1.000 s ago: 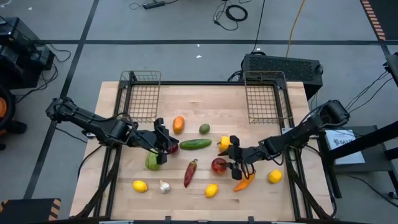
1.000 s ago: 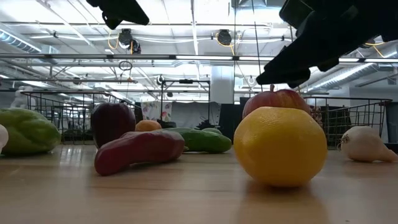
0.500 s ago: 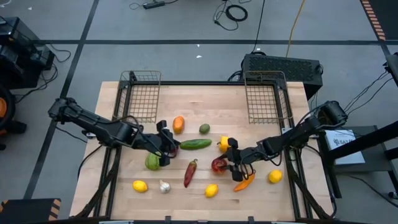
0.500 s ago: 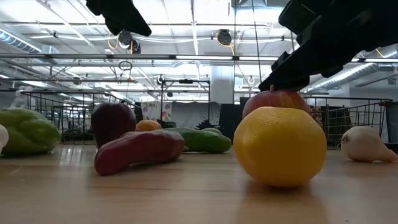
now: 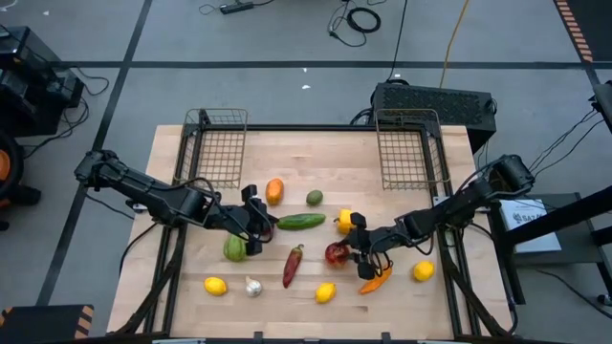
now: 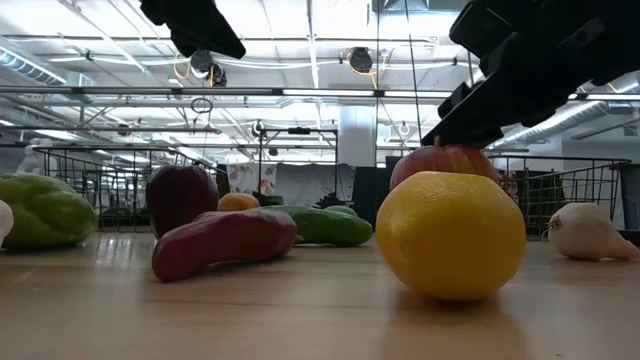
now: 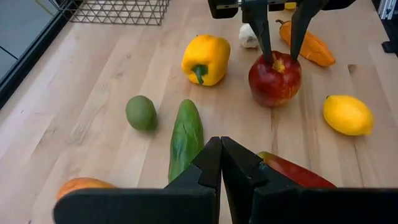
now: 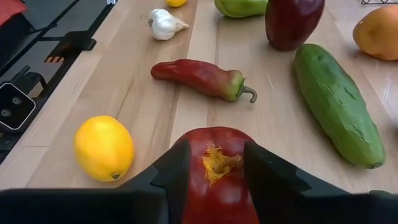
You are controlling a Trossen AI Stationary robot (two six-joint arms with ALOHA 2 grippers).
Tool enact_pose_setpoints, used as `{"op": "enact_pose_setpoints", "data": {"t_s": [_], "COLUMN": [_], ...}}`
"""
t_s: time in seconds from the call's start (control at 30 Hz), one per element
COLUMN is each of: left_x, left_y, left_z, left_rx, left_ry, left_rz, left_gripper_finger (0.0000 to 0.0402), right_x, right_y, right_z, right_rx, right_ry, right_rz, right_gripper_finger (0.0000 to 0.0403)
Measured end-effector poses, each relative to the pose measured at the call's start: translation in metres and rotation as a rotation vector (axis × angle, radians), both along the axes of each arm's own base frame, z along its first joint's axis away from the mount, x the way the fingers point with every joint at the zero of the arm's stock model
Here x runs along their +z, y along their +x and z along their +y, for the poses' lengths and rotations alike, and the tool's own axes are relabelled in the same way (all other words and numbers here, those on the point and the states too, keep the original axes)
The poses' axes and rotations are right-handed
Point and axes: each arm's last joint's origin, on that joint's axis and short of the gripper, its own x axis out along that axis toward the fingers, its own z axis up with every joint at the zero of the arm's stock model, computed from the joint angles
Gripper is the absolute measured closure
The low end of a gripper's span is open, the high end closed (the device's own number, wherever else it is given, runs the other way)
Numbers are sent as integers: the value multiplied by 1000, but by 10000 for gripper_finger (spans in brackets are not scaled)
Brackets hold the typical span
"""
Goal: Sort produce into baskets
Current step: Put the right red apple into the right wire basket
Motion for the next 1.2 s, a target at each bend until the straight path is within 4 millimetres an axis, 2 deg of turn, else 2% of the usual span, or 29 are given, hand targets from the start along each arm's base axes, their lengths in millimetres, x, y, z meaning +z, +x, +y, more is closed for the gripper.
{"op": "enact_pose_setpoints", "data": {"t_s": [0.53,0.93,1.2], "left_x": [0,0,0], "left_y": [0,0,0], "left_z": [0,0,0], "left_rx": [0,2,2], "left_ry": [0,-2,-3], "left_rz": [-1,-2,-4], "left_gripper_finger": [385,385,385], "right_x": [-2,1,26], "right_y": [-1,1,-5], "right_z": [-1,-7,-11], "right_rx": [5,-19,-24], "right_ry": [-24,-16,11], "right_rz": [23,8,-93], "right_gripper_finger": [395,400,402]}}
